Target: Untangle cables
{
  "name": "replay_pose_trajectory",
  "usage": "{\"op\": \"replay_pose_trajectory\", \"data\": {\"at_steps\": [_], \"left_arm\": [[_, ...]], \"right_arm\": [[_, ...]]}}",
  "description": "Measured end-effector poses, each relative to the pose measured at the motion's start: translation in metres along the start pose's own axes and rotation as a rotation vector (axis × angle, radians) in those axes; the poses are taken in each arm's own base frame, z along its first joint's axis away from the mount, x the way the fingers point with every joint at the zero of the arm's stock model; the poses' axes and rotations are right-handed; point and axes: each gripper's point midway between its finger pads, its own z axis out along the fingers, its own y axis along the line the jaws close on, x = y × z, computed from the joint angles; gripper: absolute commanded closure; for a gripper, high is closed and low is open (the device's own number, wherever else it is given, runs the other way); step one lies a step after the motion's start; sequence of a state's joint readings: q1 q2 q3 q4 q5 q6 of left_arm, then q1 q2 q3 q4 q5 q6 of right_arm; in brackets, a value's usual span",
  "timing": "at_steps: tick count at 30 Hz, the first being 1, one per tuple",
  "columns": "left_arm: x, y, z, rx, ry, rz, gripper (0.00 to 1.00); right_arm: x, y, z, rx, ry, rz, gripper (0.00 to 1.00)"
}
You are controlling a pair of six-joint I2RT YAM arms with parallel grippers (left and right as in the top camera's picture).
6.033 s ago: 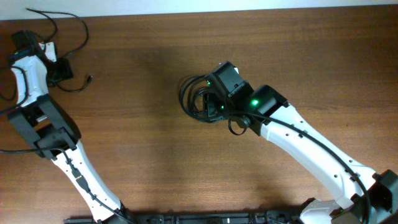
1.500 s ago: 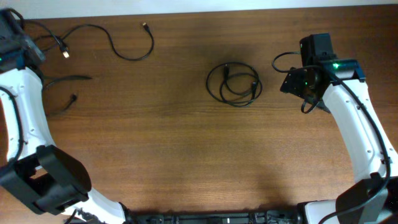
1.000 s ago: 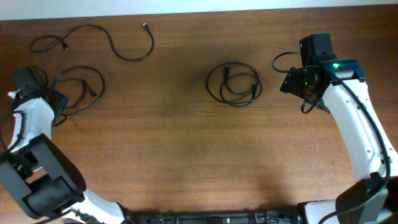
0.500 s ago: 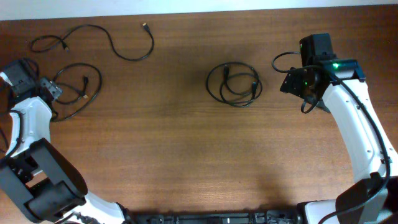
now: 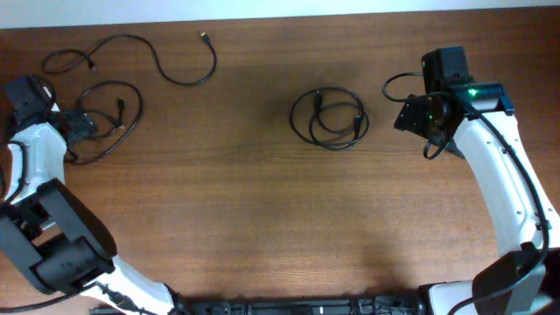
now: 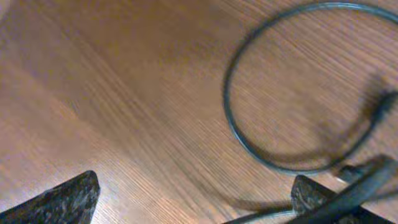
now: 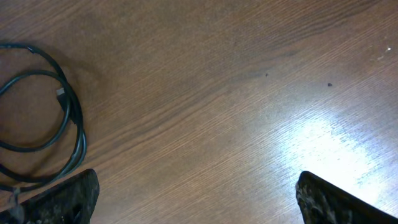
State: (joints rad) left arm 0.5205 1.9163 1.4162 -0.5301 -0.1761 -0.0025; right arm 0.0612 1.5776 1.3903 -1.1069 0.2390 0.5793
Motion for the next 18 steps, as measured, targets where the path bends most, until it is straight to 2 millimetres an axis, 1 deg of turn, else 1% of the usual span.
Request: {"op": "replay_pose_trajectory", "data": {"at_steps": [2, 3, 4, 5, 6, 7, 8, 9, 10, 12, 15, 17, 18], "left_arm": [[0.018, -0.019, -0.003, 0.167, 0.073, 0.04, 0.01], [0.022, -0.022, -0.005, 0.218, 0.093, 0.036, 0.01], [0.031, -0.022, -0.007, 0.266, 0.13, 0.021, 0.01], [0.04, -0.016, -0.008, 0.303, 0.166, -0.009, 0.01], [0.043, -0.011, -0.01, 0.343, 0.175, -0.038, 0.01], [0.042, -0.013, -0.013, 0.405, 0.171, -0.054, 0.01], [0.036, -0.018, -0.021, 0.54, 0.141, -0.099, 0.01], [0.027, -0.013, -0.029, 0.65, 0.102, -0.172, 0.01], [0.02, -0.002, -0.036, 0.719, 0.079, -0.256, 0.01], [0.017, 0.021, -0.04, 0.761, 0.068, -0.393, 0.01], [0.019, 0.026, -0.034, 0.706, 0.082, -0.409, 0.0], [0.023, 0.031, -0.029, 0.655, 0.1, -0.41, 0.1], [0.025, 0.028, -0.029, 0.649, 0.108, -0.395, 0.1]], "right_arm": [[0.0, 0.0, 0.0, 0.0, 0.001, 0.0, 0.01], [0.0, 0.0, 0.0, 0.0, 0.0, 0.0, 0.01], [0.0, 0.0, 0.0, -0.001, -0.001, 0.0, 0.01], [0.0, 0.0, 0.0, 0.0, 0.0, 0.0, 0.01], [0.0, 0.0, 0.0, 0.001, 0.0, 0.0, 0.01], [0.0, 0.0, 0.0, 0.0, 0.0, 0.0, 0.01], [0.0, 0.0, 0.0, 0.0, 0.0, 0.0, 0.01], [0.0, 0.0, 0.0, 0.0, 0.0, 0.0, 0.01], [0.0, 0.0, 0.0, 0.001, 0.0, 0.0, 0.01], [0.0, 0.0, 0.0, 0.001, 0.0, 0.0, 0.01], [0.0, 0.0, 0.0, 0.001, 0.0, 0.0, 0.01], [0.0, 0.0, 0.0, 0.001, 0.0, 0.0, 0.02], [0.0, 0.0, 0.0, 0.001, 0.0, 0.0, 0.01]]}}
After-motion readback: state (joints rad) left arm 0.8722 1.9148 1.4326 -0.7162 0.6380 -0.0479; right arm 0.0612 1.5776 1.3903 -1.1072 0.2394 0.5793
